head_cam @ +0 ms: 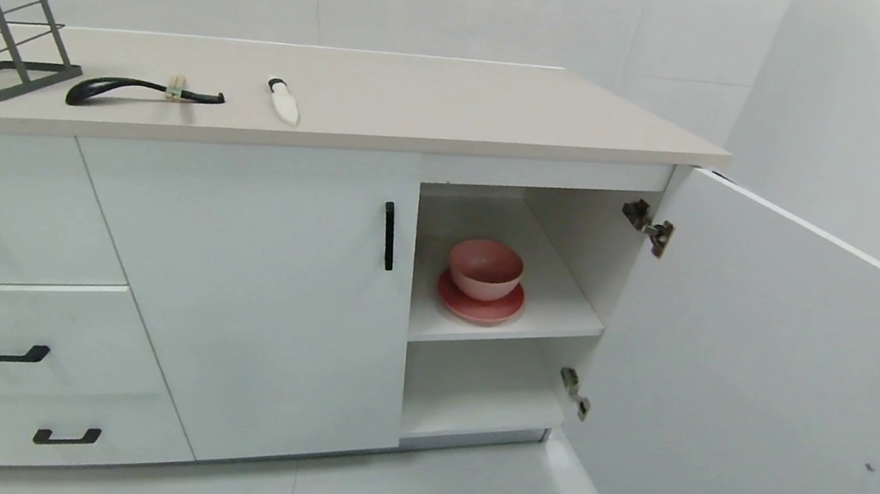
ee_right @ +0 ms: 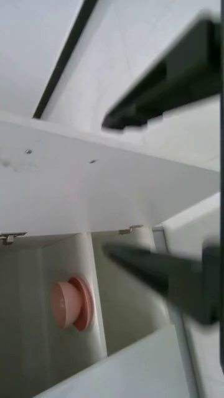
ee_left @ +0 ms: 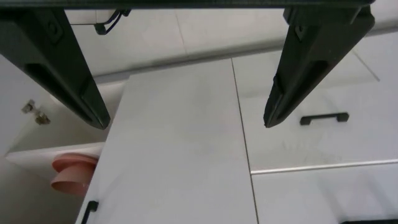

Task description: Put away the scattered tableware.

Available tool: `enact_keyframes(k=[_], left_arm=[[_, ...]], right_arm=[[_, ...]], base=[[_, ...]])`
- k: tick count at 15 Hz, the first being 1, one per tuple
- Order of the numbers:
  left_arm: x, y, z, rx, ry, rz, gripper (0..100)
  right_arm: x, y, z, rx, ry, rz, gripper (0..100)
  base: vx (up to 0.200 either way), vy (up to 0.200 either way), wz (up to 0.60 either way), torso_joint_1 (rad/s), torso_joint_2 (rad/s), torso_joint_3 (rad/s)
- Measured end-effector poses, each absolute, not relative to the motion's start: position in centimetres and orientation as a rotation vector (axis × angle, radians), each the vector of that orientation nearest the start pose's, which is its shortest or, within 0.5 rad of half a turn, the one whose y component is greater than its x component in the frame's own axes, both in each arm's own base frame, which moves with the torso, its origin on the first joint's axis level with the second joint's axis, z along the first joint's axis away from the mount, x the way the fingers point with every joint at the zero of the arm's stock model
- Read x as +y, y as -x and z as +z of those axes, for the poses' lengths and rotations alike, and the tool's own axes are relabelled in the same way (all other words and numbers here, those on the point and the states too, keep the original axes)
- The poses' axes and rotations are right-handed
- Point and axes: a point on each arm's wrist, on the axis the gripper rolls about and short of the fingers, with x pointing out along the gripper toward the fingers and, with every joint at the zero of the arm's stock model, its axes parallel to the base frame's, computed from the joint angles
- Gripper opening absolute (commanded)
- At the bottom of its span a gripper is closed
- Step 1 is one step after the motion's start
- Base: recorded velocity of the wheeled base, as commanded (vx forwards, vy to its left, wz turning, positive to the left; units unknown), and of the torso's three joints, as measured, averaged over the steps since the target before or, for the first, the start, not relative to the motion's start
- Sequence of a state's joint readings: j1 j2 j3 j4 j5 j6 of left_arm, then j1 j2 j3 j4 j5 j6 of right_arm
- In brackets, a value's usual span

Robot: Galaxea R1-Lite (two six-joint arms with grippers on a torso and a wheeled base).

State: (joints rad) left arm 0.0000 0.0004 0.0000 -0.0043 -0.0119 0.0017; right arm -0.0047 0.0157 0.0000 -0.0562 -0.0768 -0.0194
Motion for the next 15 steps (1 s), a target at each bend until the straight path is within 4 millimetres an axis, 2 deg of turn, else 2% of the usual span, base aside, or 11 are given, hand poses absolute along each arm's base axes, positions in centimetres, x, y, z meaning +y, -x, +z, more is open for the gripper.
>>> enact_keyframes(k=[2, 3, 7, 8, 11, 15], left_arm=[[-0.03, 2.28, 7.59, -0.004, 0.002, -0.012, 100], [-0.03, 2.28, 7.59, -0.003, 0.002, -0.012, 100], [-0.03, 2.28, 7.59, -0.003, 0.004, -0.012, 100], [-0.03, 2.28, 7.59, -0.004, 0.003, -0.012, 100], [-0.03, 2.28, 7.59, -0.003, 0.005, -0.012, 100], [-0.03, 2.28, 7.61, -0.005, 0.008, -0.012, 100]], right_arm=[[-0.16, 2.17, 7.99, -0.026, -0.034, -0.080, 0], [-0.15, 2.17, 7.49, 0.023, -0.038, -0.076, 0], [-0.10, 2.18, 7.52, 0.025, -0.026, -0.054, 0], [-0.10, 2.18, 7.52, 0.025, -0.026, -0.053, 0], [-0.09, 2.17, 7.54, 0.024, -0.025, -0.053, 0], [-0.10, 2.17, 7.52, 0.025, -0.026, -0.052, 0]], base=[[-0.200, 0.000, 0.00, 0.000, 0.00, 0.002], [-0.200, 0.000, 0.00, 0.002, 0.00, -0.002], [-0.200, 0.000, 0.00, 0.002, 0.00, 0.001], [-0.200, -0.200, 0.00, 0.002, 0.00, 0.002], [0.000, -0.200, 0.00, 0.001, 0.00, 0.006], [0.000, 0.000, 0.00, 0.000, 0.00, 0.000]])
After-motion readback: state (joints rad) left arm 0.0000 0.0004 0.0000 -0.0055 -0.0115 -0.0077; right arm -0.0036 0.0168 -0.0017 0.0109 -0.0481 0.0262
